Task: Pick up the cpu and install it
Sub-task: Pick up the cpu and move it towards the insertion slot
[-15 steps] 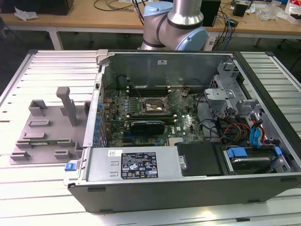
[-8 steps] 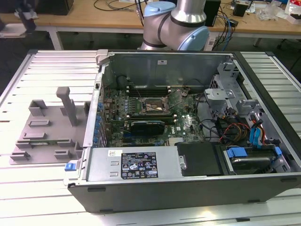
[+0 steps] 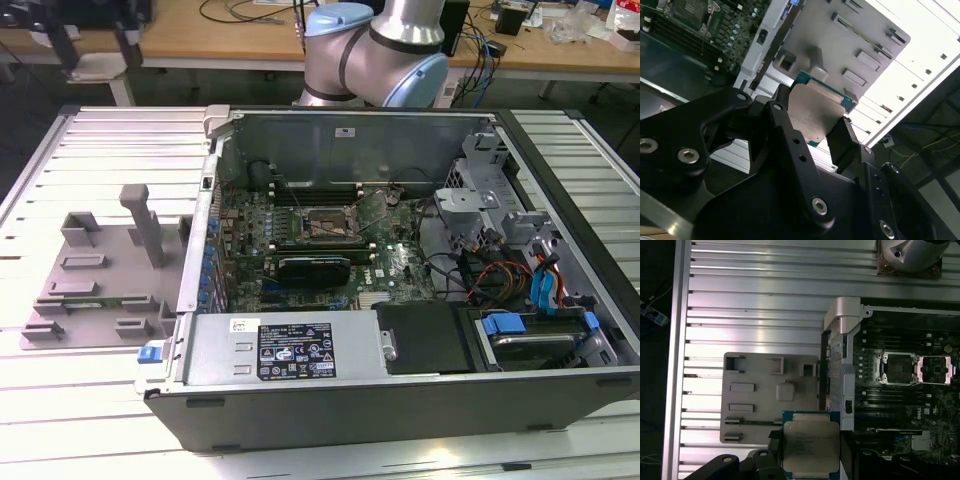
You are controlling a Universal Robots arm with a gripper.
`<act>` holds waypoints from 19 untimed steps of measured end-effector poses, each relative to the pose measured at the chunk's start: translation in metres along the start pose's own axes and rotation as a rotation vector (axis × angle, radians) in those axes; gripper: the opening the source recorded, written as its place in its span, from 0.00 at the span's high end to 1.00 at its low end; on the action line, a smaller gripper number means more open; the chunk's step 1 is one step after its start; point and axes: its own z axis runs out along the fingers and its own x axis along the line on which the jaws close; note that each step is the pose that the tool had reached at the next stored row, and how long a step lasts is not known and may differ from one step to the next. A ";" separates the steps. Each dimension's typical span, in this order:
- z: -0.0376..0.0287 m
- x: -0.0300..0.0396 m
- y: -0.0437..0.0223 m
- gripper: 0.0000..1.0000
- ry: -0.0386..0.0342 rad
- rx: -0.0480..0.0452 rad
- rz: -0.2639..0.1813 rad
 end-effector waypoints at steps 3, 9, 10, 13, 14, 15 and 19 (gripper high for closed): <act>0.0011 -0.0158 -0.0005 0.45 0.0011 -0.0001 0.000; 0.0045 -0.0524 -0.0018 0.45 0.0071 -0.0003 0.000; 0.0052 -0.0615 -0.0021 0.45 0.0088 -0.0002 0.000; 0.0066 -0.0775 -0.0027 0.45 0.0112 -0.0004 0.001; 0.0071 -0.0823 -0.0029 0.45 0.0118 -0.0005 0.000; 0.0074 -0.0857 -0.0030 0.45 0.0124 -0.0004 0.001; 0.0080 -0.0932 -0.0032 0.45 0.0132 -0.0004 0.001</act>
